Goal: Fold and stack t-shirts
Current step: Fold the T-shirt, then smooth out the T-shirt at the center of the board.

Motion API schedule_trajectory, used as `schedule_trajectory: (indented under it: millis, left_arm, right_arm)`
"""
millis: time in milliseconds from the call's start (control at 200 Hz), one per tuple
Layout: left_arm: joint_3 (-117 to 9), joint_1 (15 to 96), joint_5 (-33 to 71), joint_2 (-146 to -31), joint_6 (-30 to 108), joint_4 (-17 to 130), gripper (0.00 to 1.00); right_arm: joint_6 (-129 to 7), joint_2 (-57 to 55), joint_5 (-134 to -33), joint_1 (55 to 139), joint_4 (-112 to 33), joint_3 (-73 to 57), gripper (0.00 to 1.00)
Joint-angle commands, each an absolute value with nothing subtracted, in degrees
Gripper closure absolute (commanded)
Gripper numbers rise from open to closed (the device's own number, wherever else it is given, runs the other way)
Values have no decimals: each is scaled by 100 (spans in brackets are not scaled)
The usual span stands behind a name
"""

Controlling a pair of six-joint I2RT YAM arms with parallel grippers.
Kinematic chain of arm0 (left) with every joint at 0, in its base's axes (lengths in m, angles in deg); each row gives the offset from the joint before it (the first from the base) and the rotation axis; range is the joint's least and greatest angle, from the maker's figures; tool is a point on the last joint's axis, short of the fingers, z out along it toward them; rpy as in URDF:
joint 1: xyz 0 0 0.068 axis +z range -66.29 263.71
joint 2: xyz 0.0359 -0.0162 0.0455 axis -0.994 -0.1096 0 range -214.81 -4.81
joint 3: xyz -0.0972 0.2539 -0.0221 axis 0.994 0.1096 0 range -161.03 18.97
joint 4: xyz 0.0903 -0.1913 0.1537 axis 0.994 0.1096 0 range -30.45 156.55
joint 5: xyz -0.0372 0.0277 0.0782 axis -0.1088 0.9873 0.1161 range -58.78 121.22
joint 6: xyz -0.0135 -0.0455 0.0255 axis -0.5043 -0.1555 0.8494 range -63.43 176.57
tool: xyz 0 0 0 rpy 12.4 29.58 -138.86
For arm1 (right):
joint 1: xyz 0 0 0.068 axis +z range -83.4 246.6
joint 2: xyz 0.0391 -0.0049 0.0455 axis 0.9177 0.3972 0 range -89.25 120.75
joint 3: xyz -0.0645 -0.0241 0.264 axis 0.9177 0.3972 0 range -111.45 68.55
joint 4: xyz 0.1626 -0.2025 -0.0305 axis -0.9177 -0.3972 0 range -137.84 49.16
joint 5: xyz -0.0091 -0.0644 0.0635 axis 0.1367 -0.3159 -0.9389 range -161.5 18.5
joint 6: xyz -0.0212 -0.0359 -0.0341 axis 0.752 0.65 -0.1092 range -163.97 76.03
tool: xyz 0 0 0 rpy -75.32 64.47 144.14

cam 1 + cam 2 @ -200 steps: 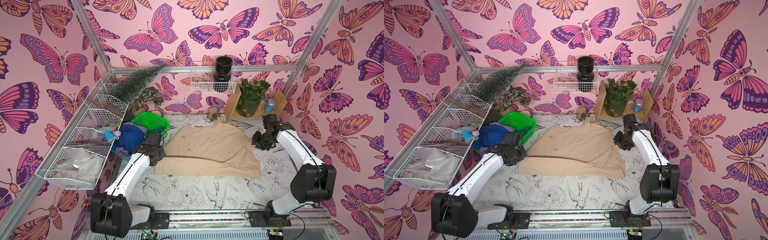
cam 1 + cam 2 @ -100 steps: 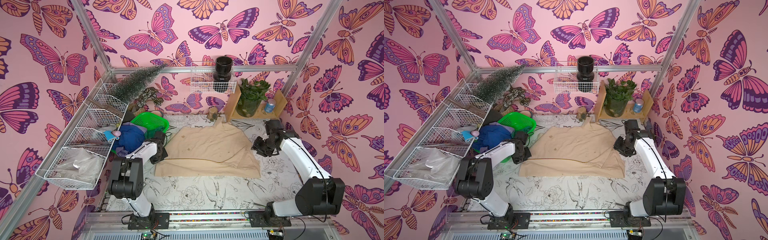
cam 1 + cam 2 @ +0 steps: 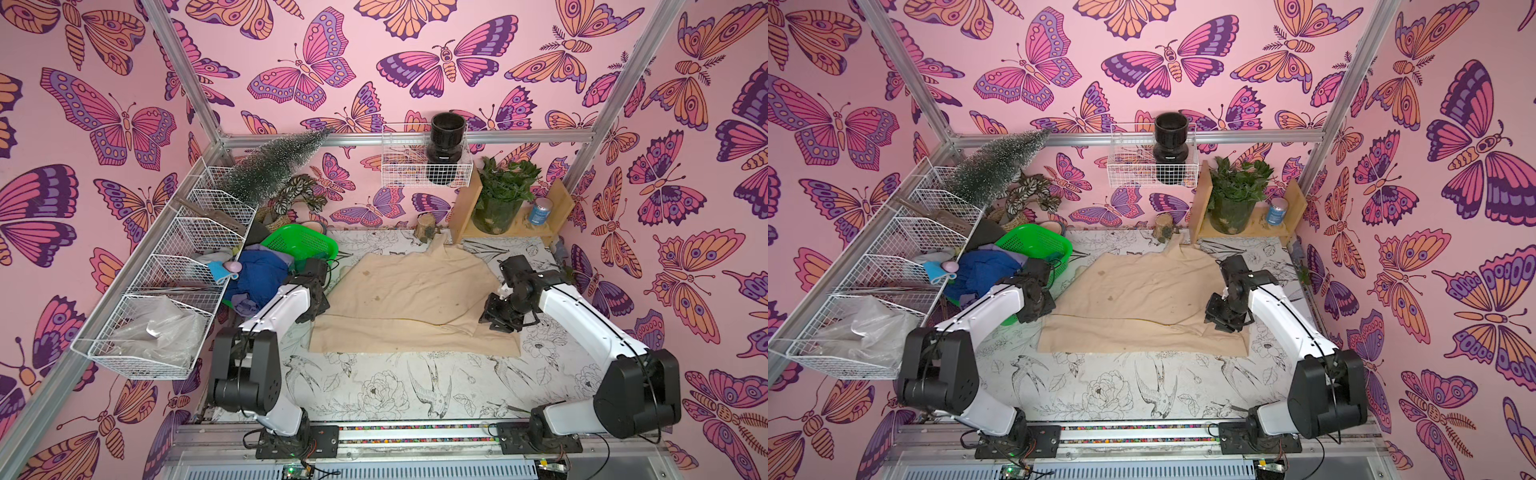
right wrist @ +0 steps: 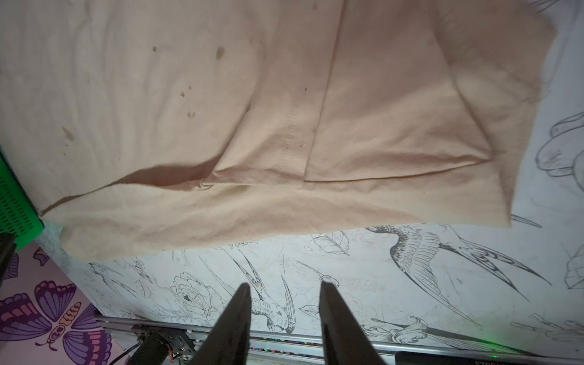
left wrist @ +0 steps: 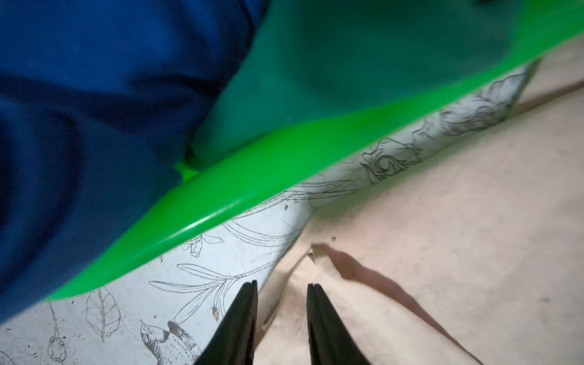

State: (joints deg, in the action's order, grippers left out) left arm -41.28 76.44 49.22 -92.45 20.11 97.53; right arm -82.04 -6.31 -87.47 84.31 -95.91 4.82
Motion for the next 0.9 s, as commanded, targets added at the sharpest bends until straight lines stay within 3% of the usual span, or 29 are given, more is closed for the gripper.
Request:
schedule_trajectory:
  millis: [0, 421, 896]
  left_arm:
    - [-3942, 7581, 4893, -8752, 1973, 9897, 67]
    - [-3859, 7545, 4765, -8020, 2126, 10122, 68]
    - [-3816, 7545, 4854, -7940, 2156, 10192, 68]
  right_arm:
    - [-8337, -246, -8775, 8617, -9421, 487, 61]
    - [-8119, 1183, -8733, 8629, -9231, -228, 62]
    - [-8142, 1194, -8621, 8642, -9035, 240, 63]
